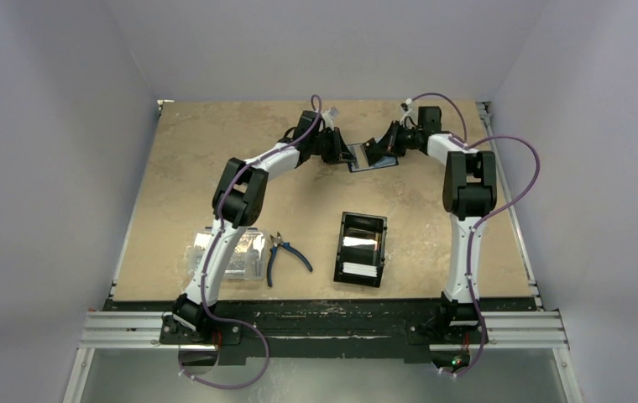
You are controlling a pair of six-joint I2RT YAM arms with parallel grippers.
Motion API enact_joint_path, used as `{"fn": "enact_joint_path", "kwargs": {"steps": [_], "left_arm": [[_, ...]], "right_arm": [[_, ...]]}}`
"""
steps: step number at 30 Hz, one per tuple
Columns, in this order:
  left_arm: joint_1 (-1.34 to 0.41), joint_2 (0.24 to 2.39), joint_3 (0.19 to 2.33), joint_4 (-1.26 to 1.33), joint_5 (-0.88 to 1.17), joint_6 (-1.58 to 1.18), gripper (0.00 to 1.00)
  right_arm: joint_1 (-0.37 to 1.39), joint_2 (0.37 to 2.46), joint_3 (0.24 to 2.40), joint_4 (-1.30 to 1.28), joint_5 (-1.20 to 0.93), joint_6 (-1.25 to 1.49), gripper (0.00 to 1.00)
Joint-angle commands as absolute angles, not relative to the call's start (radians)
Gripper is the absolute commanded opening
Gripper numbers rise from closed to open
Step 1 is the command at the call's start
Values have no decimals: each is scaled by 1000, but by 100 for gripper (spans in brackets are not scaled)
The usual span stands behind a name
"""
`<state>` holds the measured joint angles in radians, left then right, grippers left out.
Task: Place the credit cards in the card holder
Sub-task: Insert the credit card into the card holder.
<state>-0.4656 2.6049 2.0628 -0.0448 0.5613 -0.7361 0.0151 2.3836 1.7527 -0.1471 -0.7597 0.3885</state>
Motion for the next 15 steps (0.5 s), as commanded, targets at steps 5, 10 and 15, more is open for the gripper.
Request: {"fn": "enact_joint_path", "kwargs": {"steps": [5,10,15], "left_arm": [[-451,2681,2045,-195,489,-679,7],[-451,2687,2052,-193,494,-682,7],[-451,2688,2051,-189,497,-686,7]], "right_arm": [[26,2415,1769,-134,-697,352,0],[22,2402,1681,53,-808,482,2],[21,2390,1622,145,-810,580,3]]}}
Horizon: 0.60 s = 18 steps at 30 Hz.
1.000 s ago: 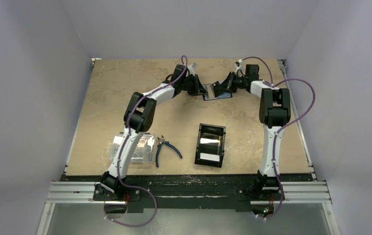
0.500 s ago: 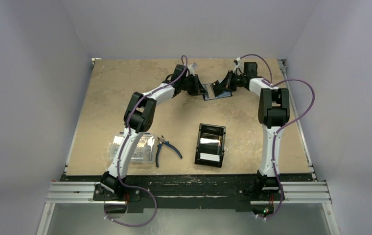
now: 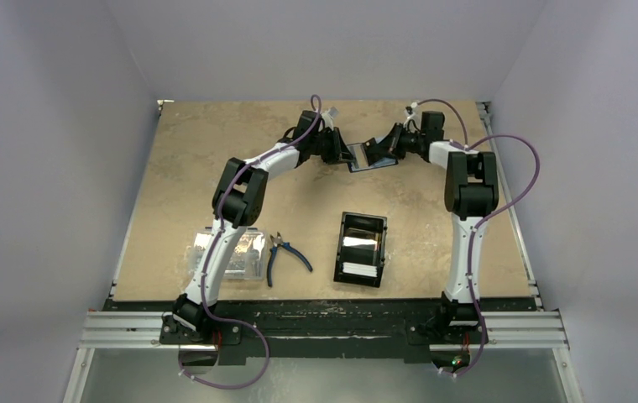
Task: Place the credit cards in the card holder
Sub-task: Insert the credit card into the card holder.
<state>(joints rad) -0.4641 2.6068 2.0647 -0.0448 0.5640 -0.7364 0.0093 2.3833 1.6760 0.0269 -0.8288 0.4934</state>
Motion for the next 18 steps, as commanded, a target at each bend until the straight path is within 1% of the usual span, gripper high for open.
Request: {"fn": "enact_joint_path", "kwargs": {"steps": [1,4,7,10,15,18], "left_arm": [[-451,2688,2051,-189,497,-686,7],[-451,2688,2051,-189,500,-684,6],[-451,2686,2051,-193,501,-678,7],[-449,2687,2051,-195,500,-676,7],[-449,2693,2055,-190,506,-684,6],[-449,2693,2056,-190,506,-682,7]], "right_arm": [[21,2391,1613,166,-818,598,3],[21,2395,1599,199,-813,640,3],[21,2378,1640,75,-703,541,3],[20,2377,1703,-47,-639,450,3],[20,2375,1729,-116,-578,380,3],[20,2376,1732,-128,-576,356,3]]}}
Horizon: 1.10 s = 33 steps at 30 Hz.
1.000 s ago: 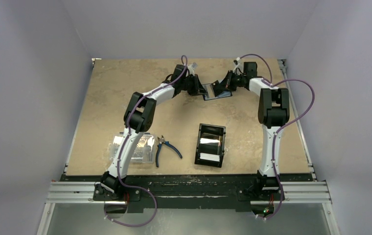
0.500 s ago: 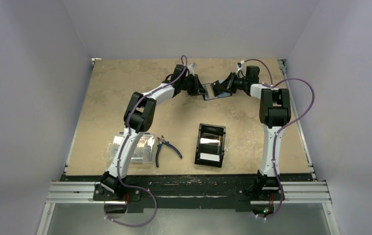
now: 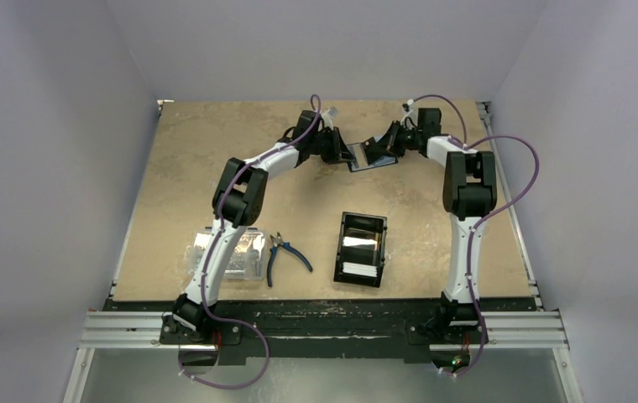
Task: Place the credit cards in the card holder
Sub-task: Insert the credit card into the card holder.
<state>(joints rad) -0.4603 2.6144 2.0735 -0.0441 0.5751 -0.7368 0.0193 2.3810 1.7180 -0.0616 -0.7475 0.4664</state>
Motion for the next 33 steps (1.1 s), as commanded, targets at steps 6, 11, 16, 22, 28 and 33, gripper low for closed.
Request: {"fn": "enact_joint_path", "kwargs": {"steps": [6,11,16,22,28,33], "left_arm": [[-449,2690,2057,-199,503,-675,6],[-449,2693,2057,-187,509,-683,6],[-449,2693,2057,-189,514,-682,6],[-449,2695,2058,-184,518,-685,6],[-449,2695,2057,-184,520,-683,6],[-449,2696,2060,-186,520,-681,6]], "right_arm": [[20,2372,1773,-181,-527,322,3],[21,2376,1769,-188,-523,311,4],[23,2361,1777,-221,-466,287,22],[23,2332,1776,-259,-475,281,43],[22,2293,1804,-317,-430,267,51],[19,2278,1834,-380,-430,254,52]]}}
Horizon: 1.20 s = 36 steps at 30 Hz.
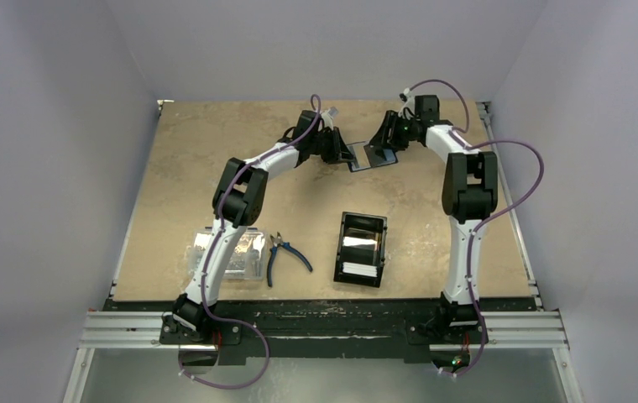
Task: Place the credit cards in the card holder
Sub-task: Insert the credit card into the card holder.
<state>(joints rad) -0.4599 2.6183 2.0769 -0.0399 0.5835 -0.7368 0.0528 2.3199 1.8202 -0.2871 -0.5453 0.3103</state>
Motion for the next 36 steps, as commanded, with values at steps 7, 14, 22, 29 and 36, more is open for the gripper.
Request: {"fn": "enact_joint_path", "kwargs": {"steps": [7,14,22,29,36], "left_arm": [[-449,2698,2065,-186,523,-681,6],[-449,2698,2066,-189,525,-679,6],[-449,2699,2066,-187,529,-681,6],[-449,2697,2066,-189,528,-680,6],[-449,2694,2061,-190,528,-677,6]], "right_arm": [[15,2290,1814,-344,-532,281,39],[14,2292,1789,-323,-546,293,42],[14,2294,1759,-311,-586,294,38],[14,2292,1747,-302,-618,295,28],[14,2267,1729,-279,-626,295,9]]}}
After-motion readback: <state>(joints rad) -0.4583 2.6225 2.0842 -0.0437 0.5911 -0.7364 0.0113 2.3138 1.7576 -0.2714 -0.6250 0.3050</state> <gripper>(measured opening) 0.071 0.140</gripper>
